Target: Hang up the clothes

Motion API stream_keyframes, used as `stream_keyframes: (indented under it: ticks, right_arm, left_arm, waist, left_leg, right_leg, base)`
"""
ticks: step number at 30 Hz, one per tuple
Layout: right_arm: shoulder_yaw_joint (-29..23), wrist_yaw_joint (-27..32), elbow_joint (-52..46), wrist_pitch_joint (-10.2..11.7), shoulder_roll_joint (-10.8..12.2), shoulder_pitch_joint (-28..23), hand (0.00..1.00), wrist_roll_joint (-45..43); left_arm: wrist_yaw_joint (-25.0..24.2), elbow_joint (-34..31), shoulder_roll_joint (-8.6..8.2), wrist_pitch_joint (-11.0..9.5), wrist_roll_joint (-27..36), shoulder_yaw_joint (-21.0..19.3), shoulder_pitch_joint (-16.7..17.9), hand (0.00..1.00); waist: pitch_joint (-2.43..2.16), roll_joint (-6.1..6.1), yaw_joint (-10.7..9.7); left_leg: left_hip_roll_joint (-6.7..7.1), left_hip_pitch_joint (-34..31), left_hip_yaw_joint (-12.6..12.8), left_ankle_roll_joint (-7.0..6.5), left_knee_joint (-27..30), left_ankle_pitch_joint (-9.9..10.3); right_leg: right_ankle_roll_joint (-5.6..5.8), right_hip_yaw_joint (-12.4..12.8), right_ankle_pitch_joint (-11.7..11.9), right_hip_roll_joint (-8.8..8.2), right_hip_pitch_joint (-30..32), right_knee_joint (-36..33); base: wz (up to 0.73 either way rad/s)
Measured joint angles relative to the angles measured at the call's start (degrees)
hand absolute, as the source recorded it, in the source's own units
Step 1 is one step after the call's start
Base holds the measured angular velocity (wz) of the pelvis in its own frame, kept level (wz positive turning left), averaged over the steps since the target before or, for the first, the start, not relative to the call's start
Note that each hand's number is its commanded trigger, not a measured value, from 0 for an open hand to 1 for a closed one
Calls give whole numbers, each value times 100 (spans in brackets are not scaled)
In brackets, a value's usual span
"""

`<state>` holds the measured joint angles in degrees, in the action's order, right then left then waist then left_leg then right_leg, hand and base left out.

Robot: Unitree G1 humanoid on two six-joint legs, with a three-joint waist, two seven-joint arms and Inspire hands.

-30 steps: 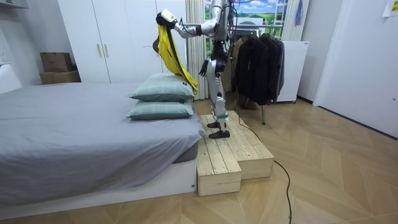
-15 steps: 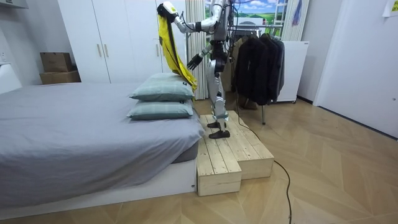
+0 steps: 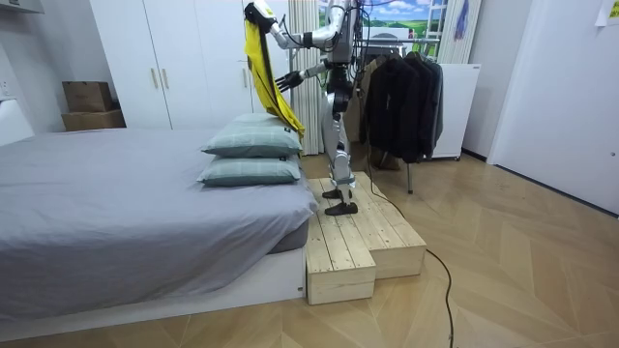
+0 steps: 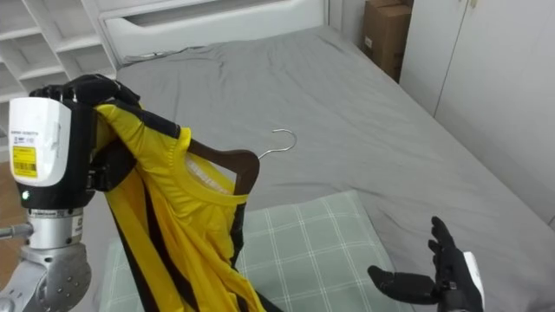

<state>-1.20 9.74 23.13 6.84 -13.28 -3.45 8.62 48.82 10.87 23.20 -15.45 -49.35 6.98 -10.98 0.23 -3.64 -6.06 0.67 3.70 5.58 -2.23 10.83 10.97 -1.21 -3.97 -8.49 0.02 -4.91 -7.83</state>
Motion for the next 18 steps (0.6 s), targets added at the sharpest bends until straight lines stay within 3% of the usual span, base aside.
stream_keyframes:
  ticks: [10,14,18]
  right_arm:
    - [134,25,-923,-44,-12,-31,0,-511]
    - [403,-45,-911,-65,-18,-30,0,74]
    - [482,-338,-732,-84,-14,-24,0,683]
  left_arm:
    - [-166,-295,-4,267,-41,0,77,100]
    - [-210,-301,-37,362,-47,113,83,100]
    - [-267,-337,-244,418,-142,214,108,100]
  waist:
    - [-5,5,41]
    - [-5,9,115]
    - [0,25,218]
  left_leg:
    - [-1,7,50,0,13,0]
    - [-6,40,53,0,-7,0]
    - [-1,95,51,0,-13,0]
  right_leg:
    - [3,57,-2,-1,8,-17]
    - [3,72,-2,5,-6,-25]
    - [7,76,-5,3,-81,-1]
  base:
    - [-1]
    - [0]
    - [2]
